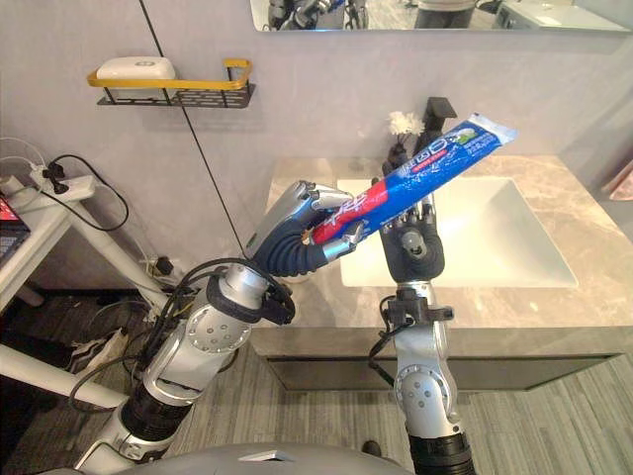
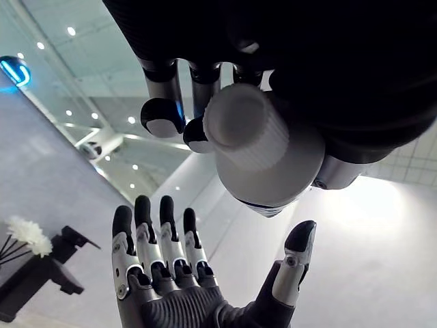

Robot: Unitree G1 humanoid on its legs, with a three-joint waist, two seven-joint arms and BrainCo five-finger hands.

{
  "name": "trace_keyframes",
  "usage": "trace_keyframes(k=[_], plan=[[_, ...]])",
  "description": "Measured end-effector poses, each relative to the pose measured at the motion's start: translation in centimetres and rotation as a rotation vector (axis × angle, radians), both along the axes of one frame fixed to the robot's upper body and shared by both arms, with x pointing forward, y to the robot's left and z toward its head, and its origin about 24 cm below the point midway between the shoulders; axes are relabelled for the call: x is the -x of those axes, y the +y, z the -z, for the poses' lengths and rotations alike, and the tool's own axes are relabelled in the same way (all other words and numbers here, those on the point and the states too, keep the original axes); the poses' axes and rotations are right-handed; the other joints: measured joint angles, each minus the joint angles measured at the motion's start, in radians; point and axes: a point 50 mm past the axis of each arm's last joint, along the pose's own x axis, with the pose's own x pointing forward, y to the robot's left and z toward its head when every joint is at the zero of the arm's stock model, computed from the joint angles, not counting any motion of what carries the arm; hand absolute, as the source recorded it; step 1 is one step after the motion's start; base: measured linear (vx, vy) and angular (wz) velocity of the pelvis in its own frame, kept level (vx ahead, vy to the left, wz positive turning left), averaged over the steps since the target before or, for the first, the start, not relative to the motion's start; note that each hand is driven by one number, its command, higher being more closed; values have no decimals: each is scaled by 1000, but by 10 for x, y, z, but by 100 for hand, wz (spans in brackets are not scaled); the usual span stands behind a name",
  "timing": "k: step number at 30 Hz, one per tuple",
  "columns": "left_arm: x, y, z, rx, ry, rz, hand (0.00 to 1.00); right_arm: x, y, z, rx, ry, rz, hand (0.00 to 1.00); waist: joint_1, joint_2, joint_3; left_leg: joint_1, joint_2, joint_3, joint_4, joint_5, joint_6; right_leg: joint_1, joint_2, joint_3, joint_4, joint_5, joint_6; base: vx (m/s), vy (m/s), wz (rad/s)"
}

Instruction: Organize washtable

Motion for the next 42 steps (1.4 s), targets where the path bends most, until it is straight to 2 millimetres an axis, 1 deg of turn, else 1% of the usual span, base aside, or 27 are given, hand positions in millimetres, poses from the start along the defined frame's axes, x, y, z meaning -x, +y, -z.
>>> trace_keyframes(k=[3,7,20,25,28,35,36,39,42], plan=[[-4,0,5,-33,10,-27,100,0,2,0,-12,3,-17,0,1,-8,-5,-1,0,-2,-6,5,-1,0,0,-5,-4,0,0,2,-1,4],[-5,0,6,-34,13,-30,100,1,7,1,-42,10,-56,0,1,-19,-12,0,0,-2,-5,6,-1,1,0,-5,-6,0,0,9,0,0],[-4,0,7,-39,18,-25,100,2,17,3,-17,23,-117,0,2,-19,-12,2,0,-12,-5,6,-1,6,0,-11,-7,-1,-1,0,0,0],[-4,-5,18,-73,59,-3,100,2,16,3,-16,23,-118,0,2,-20,-12,1,0,-12,-6,6,-1,6,0,-11,-8,-1,-1,0,0,0],[-1,-9,21,-87,66,23,100,2,16,3,-9,22,-120,0,1,-20,-12,1,0,-12,-5,6,-1,7,0,-11,-12,-1,-1,0,0,0],[1,-9,27,-91,95,26,100,3,14,4,-30,23,-134,0,1,-20,-13,-1,0,-11,-6,5,-1,9,0,-11,-20,-1,-1,0,0,0],[1,-9,29,-94,105,26,100,3,14,5,-31,26,-133,100,2,-20,-13,-1,0,-11,-6,5,-1,9,0,-11,-20,-1,-1,0,0,0],[-2,-10,37,-114,136,22,100,4,13,7,-30,36,-131,100,2,-20,-13,-1,0,-10,-6,5,0,9,0,-11,-21,-1,-1,0,0,0],[-1,-9,39,-122,147,24,100,3,13,12,-26,52,-129,100,1,-20,-13,-1,0,-8,-6,4,0,9,1,-11,-21,-1,-1,0,0,0]])
